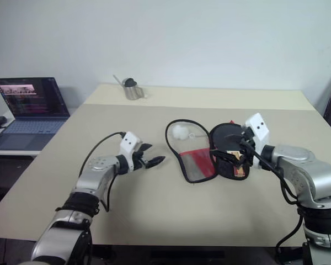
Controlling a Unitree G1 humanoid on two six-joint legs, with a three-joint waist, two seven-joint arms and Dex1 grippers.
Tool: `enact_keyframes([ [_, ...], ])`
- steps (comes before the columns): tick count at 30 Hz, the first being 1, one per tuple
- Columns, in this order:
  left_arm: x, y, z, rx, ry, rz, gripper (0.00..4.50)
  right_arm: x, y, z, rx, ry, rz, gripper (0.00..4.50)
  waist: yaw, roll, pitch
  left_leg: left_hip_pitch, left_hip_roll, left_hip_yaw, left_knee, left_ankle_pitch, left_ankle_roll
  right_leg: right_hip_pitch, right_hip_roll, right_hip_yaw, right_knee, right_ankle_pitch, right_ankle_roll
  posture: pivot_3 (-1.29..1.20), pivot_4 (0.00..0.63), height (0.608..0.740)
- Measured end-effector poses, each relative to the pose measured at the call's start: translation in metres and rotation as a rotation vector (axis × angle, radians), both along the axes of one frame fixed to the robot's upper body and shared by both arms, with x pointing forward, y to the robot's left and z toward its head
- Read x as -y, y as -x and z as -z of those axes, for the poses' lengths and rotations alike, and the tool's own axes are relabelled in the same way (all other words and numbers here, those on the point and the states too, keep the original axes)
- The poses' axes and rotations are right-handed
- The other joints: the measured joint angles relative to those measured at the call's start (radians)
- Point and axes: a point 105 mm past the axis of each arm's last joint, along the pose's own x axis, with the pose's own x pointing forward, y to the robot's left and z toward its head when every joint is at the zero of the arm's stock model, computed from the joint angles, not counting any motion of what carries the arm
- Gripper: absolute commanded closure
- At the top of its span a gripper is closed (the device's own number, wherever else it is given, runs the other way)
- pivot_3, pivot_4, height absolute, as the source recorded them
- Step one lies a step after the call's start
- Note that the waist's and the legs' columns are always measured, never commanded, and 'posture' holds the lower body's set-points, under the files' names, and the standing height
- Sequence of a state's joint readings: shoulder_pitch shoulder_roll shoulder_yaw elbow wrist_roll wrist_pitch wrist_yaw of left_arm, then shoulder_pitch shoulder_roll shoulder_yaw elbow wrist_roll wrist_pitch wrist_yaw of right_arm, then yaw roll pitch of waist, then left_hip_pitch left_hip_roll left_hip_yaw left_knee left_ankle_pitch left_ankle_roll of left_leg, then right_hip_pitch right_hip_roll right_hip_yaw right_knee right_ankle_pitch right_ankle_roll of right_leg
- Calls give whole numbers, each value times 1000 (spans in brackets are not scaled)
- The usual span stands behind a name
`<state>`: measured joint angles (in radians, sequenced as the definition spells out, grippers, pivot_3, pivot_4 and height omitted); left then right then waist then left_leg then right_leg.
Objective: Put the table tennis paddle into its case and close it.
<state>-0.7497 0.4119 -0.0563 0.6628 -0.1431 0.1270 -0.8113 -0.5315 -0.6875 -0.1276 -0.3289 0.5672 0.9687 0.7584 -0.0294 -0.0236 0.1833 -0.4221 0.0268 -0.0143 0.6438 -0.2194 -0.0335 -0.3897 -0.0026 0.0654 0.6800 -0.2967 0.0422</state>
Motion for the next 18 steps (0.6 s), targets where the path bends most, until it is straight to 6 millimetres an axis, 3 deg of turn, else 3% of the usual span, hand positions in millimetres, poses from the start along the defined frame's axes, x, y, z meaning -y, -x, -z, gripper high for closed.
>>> enact_keyframes([
  [11, 45, -13, 5, -29, -16, 127, 0, 20, 6, 9, -22, 21, 77, 58, 0, -1, 0, -2, -2, 0, 1, 0, 0, 0, 0, -2, 0, 0, 0, 0, 150, 740],
  [18, 105, -16, -43, 98, 33, 286, 0, 28, 12, 7, -10, 17, 120, 58, 2, -1, 1, -3, -4, 1, 1, 0, 0, 0, 0, -3, -1, 0, 0, 0, 150, 740],
])
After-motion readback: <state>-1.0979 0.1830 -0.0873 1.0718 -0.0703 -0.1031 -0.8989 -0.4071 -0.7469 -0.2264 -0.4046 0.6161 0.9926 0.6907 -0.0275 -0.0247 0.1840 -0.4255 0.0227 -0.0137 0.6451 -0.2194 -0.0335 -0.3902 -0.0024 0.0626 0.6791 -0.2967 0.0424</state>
